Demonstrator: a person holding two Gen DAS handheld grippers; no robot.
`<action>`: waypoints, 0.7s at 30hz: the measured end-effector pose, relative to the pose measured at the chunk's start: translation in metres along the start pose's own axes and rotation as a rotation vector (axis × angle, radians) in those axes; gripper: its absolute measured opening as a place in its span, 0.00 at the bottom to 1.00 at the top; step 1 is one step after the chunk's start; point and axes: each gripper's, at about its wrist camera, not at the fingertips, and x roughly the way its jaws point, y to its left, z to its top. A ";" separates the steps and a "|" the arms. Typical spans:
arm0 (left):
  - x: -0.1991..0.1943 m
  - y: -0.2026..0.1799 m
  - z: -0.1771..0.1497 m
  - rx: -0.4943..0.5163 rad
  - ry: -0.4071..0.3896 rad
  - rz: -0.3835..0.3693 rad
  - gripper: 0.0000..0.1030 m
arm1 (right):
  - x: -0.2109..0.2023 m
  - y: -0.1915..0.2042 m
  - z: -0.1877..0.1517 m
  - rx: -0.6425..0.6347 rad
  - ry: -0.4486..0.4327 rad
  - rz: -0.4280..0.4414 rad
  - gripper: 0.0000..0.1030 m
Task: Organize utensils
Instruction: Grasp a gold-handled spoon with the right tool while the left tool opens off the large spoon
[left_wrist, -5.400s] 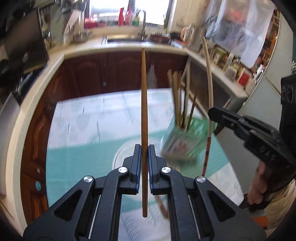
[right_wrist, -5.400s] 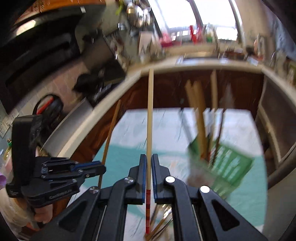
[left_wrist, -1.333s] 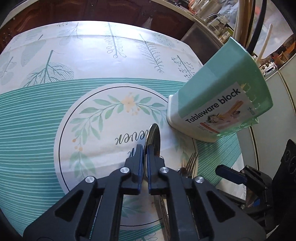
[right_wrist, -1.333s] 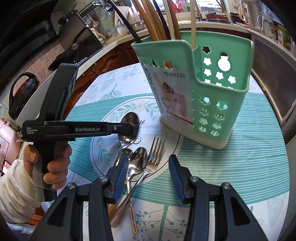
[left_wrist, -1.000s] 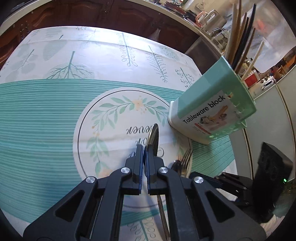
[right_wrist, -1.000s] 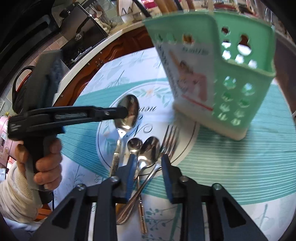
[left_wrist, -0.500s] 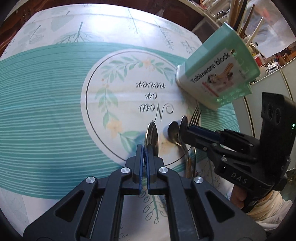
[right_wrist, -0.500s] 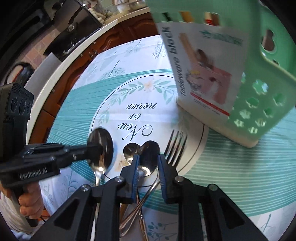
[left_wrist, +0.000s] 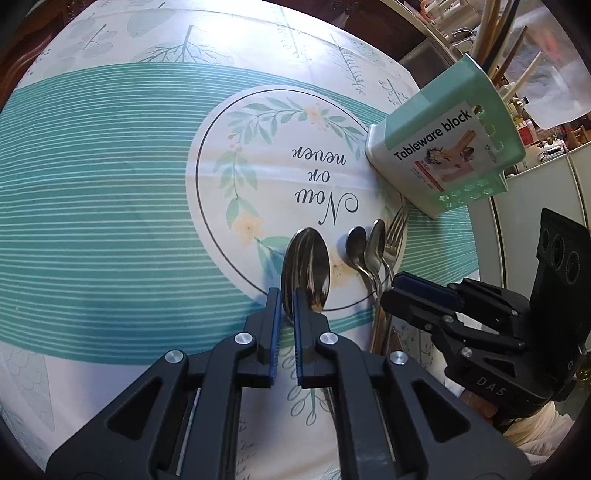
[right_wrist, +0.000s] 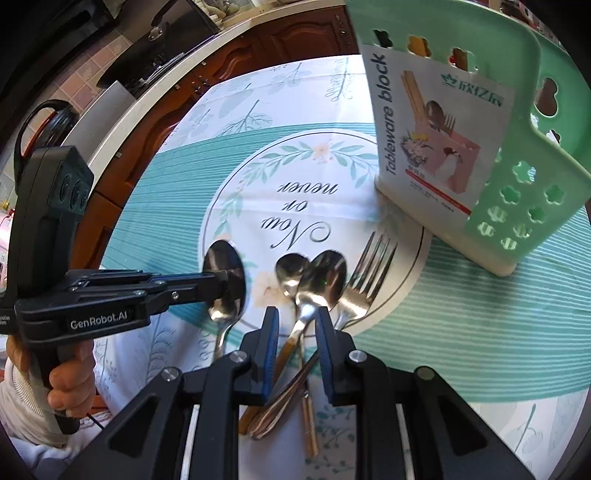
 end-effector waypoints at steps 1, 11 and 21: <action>-0.002 -0.001 -0.002 0.001 0.000 0.001 0.02 | 0.000 0.001 -0.001 -0.001 0.006 0.001 0.19; -0.017 -0.018 -0.023 0.036 -0.007 -0.008 0.02 | 0.013 0.017 -0.007 -0.041 0.056 -0.081 0.19; 0.005 -0.019 -0.025 -0.025 0.112 -0.016 0.02 | 0.015 0.003 -0.006 0.046 0.117 -0.066 0.11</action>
